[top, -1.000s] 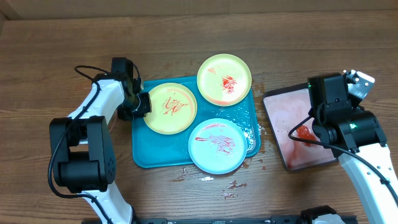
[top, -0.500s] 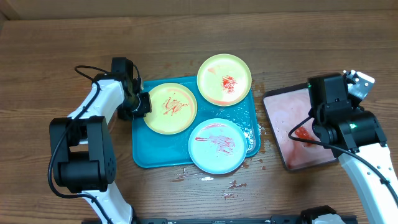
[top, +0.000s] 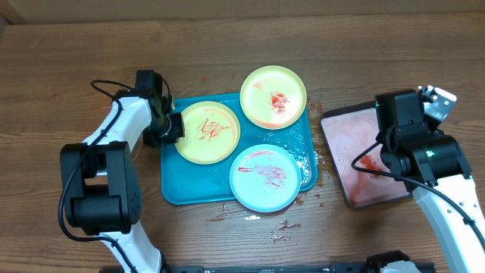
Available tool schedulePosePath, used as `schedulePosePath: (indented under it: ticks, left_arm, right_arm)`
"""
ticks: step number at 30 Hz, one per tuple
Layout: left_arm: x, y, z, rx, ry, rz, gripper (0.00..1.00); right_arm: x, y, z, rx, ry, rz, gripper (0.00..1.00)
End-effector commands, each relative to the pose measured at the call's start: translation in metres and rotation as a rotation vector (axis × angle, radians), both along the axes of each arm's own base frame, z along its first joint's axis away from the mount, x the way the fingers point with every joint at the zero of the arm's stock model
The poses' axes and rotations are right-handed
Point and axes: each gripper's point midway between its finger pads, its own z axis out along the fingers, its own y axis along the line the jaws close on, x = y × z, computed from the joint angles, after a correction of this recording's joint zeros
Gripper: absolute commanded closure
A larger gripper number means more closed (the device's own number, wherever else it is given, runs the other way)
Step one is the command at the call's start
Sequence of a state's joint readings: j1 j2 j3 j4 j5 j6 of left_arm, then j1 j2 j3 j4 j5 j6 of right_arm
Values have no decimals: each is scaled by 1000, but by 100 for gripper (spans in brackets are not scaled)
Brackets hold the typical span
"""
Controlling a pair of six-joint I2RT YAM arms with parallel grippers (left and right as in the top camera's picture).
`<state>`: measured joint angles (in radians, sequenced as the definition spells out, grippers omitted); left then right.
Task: Clean dirty plates on tray and stack at the side
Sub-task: 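Carry the sponge with the right gripper over to the yellow plate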
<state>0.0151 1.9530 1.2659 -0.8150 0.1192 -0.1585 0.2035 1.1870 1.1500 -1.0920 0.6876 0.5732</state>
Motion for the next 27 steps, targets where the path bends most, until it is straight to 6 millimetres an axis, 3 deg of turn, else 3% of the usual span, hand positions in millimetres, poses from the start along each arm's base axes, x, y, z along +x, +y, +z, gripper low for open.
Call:
schedulePosePath:
  ticks: [1, 27]
  left_arm:
    - [-16, 8, -17, 39, 74, 10, 96]
    - [-16, 8, -17, 39, 73, 10, 96]
  right_arm:
    - [2, -1, 8, -6, -31, -9, 96]
    - [4, 2, 7, 11, -29, 1, 96]
